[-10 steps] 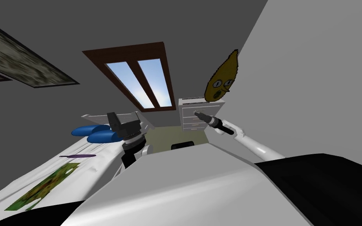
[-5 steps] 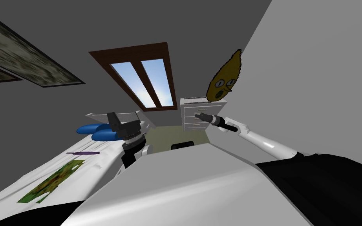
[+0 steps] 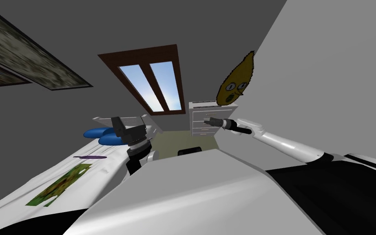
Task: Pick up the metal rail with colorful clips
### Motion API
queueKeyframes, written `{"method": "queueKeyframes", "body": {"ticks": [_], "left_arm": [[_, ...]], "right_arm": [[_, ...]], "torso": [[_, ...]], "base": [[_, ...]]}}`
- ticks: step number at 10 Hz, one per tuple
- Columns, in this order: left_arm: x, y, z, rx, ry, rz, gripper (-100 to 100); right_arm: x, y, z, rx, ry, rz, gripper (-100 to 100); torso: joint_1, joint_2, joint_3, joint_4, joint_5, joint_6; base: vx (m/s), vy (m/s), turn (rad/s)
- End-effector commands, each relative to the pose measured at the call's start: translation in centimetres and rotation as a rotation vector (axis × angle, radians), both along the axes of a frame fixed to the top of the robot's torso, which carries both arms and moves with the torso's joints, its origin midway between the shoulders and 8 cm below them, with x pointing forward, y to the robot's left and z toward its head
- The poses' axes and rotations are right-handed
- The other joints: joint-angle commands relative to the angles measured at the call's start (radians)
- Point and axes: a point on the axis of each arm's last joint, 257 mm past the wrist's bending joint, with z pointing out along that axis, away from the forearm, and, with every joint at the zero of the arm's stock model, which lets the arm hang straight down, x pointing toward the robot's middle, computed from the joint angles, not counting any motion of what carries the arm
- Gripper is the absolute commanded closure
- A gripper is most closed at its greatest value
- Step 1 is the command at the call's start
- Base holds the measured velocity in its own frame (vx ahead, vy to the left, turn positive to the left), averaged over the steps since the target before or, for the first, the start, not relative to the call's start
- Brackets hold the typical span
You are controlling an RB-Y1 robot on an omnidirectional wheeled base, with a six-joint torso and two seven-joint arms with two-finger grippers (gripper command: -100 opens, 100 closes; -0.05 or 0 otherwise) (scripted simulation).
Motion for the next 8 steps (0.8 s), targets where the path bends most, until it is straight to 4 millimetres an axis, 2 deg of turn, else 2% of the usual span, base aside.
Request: {"method": "queueKeyframes", "body": {"ticks": [1,8], "left_arm": [[0.0,0.0,0.0,0.000,0.000,0.000,0],[0.0,0.0,0.0,0.000,0.000,0.000,0]], "right_arm": [[-0.1,-0.6,-0.3,-0.056,0.001,0.015,-100],[-0.1,-4.0,-1.8,-0.283,0.009,0.058,-100]], "torso": [[0.000,0.000,0.000,0.000,0.000,0.000],[0.000,-0.001,-0.001,0.000,0.000,0.000]], "base": [[0.003,0.051,0.029],[0.009,0.038,0.027]]}}
